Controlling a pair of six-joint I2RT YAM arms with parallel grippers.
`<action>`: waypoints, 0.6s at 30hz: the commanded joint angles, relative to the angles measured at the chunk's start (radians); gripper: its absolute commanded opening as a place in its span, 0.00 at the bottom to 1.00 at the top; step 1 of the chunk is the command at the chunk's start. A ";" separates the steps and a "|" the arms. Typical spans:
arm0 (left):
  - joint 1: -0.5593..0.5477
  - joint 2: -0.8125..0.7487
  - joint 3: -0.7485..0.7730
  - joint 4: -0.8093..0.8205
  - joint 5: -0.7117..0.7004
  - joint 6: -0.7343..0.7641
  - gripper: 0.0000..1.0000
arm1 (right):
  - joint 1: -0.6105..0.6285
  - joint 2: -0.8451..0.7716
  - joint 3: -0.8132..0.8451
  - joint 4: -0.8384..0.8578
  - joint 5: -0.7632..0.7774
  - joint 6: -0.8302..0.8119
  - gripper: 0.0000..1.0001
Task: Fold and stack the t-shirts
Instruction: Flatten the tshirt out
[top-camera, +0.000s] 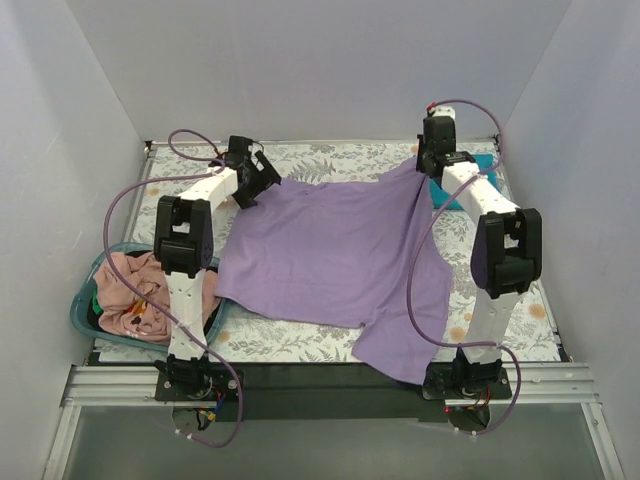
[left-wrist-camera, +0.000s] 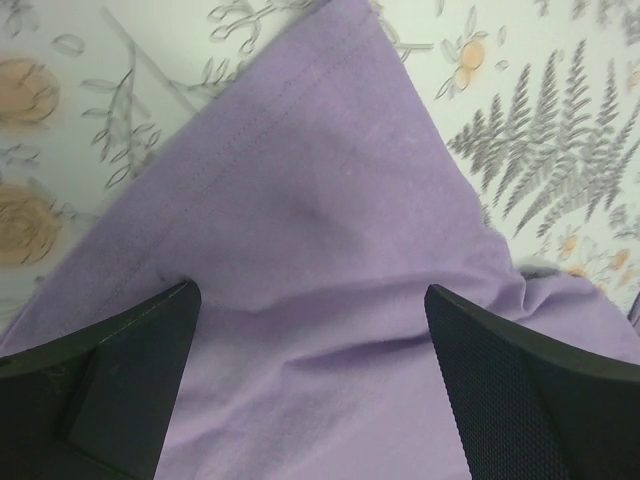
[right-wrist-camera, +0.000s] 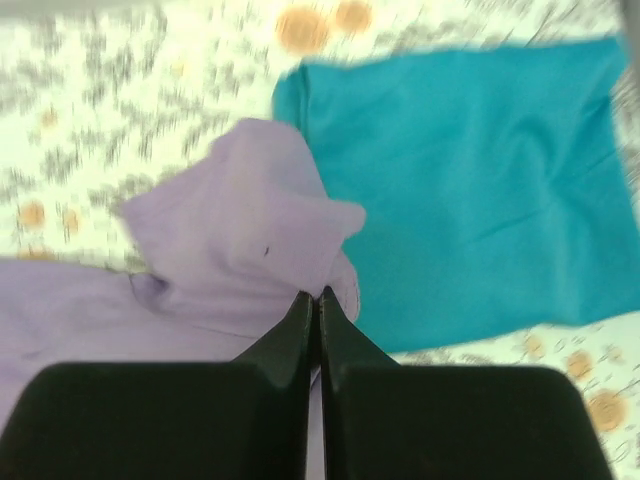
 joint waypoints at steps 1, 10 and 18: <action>0.007 0.098 0.062 0.015 0.044 -0.037 0.96 | -0.055 0.089 0.169 -0.031 0.071 -0.052 0.01; 0.007 0.383 0.516 0.023 0.099 -0.088 0.96 | -0.147 0.411 0.666 -0.056 -0.064 -0.104 0.04; -0.022 0.086 0.370 0.026 0.052 -0.027 0.97 | -0.146 0.142 0.437 -0.085 -0.109 -0.055 0.98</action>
